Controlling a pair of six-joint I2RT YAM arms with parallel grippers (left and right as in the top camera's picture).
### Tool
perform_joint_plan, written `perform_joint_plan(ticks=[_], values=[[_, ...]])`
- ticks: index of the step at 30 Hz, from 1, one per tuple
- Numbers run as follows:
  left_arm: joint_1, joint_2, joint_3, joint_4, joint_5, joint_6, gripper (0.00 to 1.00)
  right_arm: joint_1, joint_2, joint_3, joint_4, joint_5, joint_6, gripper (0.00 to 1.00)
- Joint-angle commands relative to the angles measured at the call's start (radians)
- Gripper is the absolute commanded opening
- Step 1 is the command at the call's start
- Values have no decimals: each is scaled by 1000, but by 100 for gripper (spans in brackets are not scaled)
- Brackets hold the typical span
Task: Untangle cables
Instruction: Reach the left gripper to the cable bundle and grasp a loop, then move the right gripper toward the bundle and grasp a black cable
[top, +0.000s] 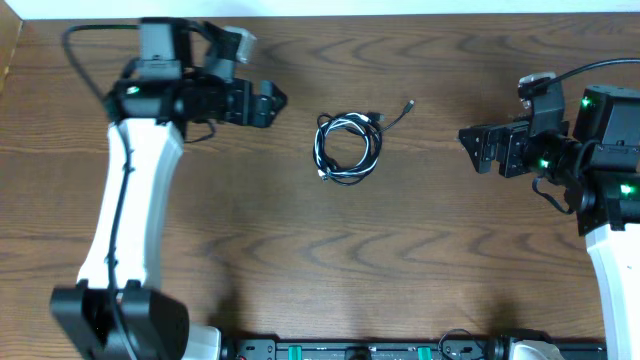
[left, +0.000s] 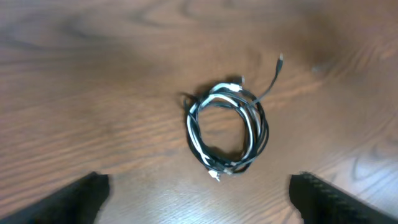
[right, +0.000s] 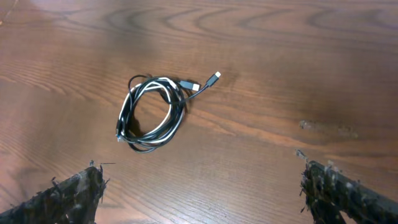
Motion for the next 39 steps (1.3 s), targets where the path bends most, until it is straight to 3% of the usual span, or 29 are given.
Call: perform_joint_plan(ticks=[1,6,10,25,30,36,39], values=[[-89,108,18,0,-91,-22,85,5,29,18,-9,-3,-11,96],[-207,239,18,21,-248,-145,77,5,69,18,-27,-3,-10,93],[-255,317,18,51,-357,-220,76,5,91,18,-39,-4,-10,90],[-284,532,14,100,-349,-297,69,5,106,18,-65,-4,-10,89],[-300,533,-19,137,-350,-296,53,5,106,18,-65,-4,-10,89],[-300,533,-63,171,-350,-296,41,5,106,18,-66,-4,-10,88],[-300,533,-81,177,-350,-297,19,5,106,18,-66,-4,-3,88]])
